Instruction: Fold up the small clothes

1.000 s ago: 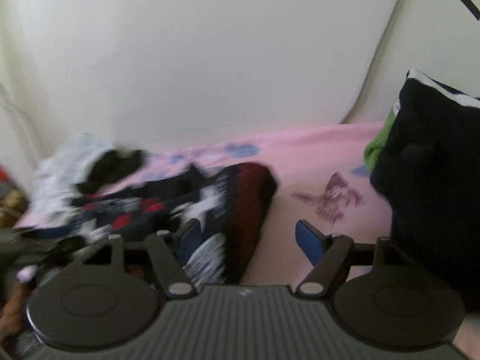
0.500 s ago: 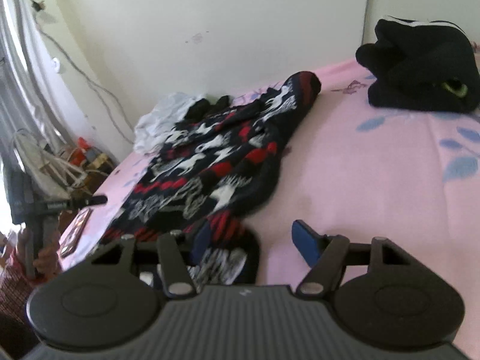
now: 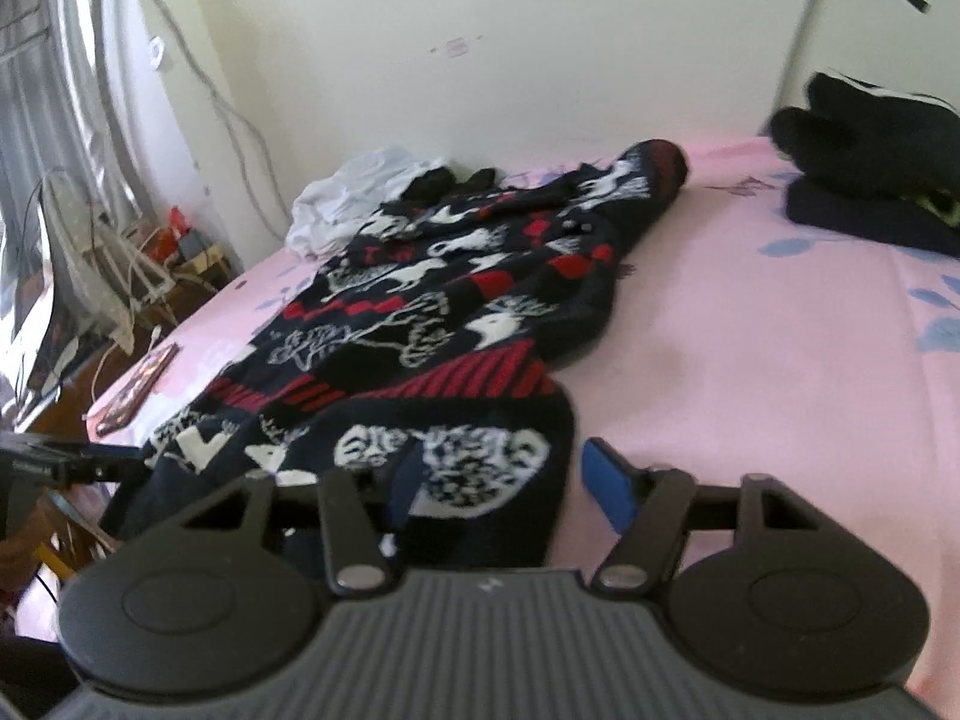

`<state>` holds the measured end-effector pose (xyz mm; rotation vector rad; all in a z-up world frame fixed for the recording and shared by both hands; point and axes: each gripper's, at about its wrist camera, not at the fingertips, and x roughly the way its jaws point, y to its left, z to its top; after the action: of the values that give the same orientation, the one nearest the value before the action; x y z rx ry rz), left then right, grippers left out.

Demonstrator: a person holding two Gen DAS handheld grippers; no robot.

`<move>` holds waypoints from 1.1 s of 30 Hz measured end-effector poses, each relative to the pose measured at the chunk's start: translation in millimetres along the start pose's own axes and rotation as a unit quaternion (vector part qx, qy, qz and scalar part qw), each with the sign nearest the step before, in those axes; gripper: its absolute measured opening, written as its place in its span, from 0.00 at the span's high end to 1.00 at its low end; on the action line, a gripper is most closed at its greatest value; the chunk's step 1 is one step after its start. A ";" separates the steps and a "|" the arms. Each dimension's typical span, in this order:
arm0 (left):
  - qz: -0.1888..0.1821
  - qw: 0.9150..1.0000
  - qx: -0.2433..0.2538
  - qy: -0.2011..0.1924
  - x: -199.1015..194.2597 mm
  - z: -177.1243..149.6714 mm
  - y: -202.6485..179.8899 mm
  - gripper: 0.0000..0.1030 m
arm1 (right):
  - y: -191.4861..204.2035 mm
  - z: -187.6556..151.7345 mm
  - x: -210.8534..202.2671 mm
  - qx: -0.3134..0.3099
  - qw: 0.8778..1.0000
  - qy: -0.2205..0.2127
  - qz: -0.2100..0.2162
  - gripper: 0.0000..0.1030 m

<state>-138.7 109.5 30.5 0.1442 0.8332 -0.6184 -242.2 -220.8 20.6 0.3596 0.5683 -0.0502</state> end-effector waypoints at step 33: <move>-0.046 0.997 -0.043 0.032 -20.7 -9.8 16.6 0.72 | 3.4 -41.4 -78.6 0.054 0.997 0.021 0.058 0.40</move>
<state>-146.1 135.9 37.1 0.0479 0.9309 -0.6667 -329.5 -207.4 31.4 0.4996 0.5862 0.0390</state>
